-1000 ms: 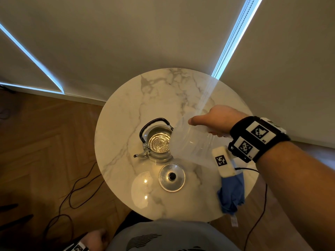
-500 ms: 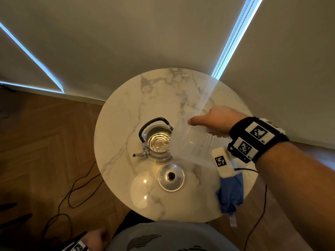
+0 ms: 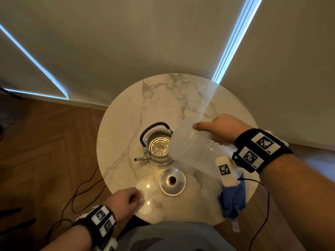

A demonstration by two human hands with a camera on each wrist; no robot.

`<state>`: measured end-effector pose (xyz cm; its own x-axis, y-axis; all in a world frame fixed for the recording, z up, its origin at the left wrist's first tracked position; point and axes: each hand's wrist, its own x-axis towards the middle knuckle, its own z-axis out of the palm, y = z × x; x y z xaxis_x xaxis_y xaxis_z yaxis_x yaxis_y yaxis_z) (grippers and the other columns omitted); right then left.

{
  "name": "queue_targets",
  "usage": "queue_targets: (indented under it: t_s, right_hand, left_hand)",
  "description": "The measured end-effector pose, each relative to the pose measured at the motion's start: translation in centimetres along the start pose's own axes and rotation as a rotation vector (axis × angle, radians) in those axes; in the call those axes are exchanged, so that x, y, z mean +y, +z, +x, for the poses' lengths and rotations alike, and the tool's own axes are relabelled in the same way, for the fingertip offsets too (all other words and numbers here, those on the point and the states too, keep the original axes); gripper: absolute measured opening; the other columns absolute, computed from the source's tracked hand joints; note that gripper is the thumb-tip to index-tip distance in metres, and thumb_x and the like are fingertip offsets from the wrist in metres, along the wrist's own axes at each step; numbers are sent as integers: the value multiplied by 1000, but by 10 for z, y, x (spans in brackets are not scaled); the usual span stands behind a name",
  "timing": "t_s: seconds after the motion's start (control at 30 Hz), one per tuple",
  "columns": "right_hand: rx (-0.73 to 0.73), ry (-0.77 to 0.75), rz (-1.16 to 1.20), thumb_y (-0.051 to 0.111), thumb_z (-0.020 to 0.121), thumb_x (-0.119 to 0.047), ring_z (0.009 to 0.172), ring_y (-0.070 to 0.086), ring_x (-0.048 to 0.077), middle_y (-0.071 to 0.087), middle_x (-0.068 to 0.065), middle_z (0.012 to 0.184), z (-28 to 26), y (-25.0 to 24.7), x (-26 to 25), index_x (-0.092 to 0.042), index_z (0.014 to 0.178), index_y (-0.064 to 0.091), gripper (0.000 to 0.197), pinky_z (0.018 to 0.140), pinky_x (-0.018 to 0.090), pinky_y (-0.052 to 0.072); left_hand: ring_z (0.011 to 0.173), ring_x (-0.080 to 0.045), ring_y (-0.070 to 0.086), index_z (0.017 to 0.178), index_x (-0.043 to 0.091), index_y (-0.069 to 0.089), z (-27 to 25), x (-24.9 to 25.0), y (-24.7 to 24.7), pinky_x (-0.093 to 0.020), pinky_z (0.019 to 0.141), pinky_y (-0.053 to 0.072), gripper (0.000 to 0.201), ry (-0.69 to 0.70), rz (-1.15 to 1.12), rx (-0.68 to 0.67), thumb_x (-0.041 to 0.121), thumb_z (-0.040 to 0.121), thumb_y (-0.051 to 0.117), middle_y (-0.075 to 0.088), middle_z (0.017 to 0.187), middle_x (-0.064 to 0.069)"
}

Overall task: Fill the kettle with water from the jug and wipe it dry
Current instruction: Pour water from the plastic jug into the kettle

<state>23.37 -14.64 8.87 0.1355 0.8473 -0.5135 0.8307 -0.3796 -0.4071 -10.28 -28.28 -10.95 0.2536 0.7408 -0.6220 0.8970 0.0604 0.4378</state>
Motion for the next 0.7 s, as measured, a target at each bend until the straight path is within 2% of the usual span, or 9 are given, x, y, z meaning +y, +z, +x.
queue_targets:
  t_s: [0.1,0.23,0.3,0.37,0.43,0.53,0.6,0.67,0.7]
  right_hand:
    - [15,-14,91,63,76,-76,56,64,20,67,2,56,-1,-2,10,-9,69,72,69,60,31,48]
    - [43,-58,250,64,77,-74,49,57,20,59,-2,43,-4,0,23,-11,57,65,66,61,32,46]
    - [66,-71,378,66,79,-69,48,55,20,58,-1,44,-6,1,32,-12,55,63,62,62,33,46]
    - [70,-84,568,71,73,-67,53,56,24,59,4,50,-8,2,46,-12,57,63,58,63,37,47]
    - [34,-112,773,74,70,-61,57,53,27,57,9,56,-10,3,60,-10,64,64,53,64,40,44]
    - [-20,-207,998,77,75,-49,54,48,26,54,10,57,-13,11,76,-11,63,66,42,60,37,41]
    - [-3,-257,1020,78,70,-57,55,49,26,54,11,58,-12,19,85,-12,60,65,48,62,38,42]
    - [38,-288,1027,79,61,-67,58,53,27,56,11,60,-8,27,92,-9,62,63,60,66,40,44]
    - [62,-291,1040,78,61,-67,60,55,26,58,11,61,-7,30,95,-7,64,63,62,69,41,45]
  left_hand:
    - [79,-4,66,92,32,62,18,52,-36,-26,78,55,19,84,-135,104,50,88,56,70,84,11]
    - [82,-12,72,95,24,70,39,110,-72,-31,81,56,28,145,-509,124,47,93,54,75,91,3]
    - [85,-17,71,101,15,72,47,132,-86,-34,82,55,30,130,-728,102,37,97,52,75,99,-5]
    - [85,-19,67,104,8,71,51,151,-96,-31,73,55,33,74,-923,40,34,94,53,74,102,-6]
    - [86,-20,65,100,13,71,53,165,-101,-31,70,52,30,26,-1085,12,37,88,58,72,100,-6]
    - [92,-21,67,98,25,71,51,176,-102,-41,86,51,37,27,-1216,67,52,75,63,74,98,-1]
    - [96,-21,67,105,23,68,47,184,-102,-44,94,50,48,47,-1247,100,56,71,64,74,100,-1]
    - [103,-18,66,118,17,62,44,193,-102,-41,98,52,55,134,-1184,131,51,75,65,71,112,-3]
    - [107,-16,66,125,17,58,43,199,-103,-40,99,52,59,183,-1131,149,50,76,66,69,117,-2]
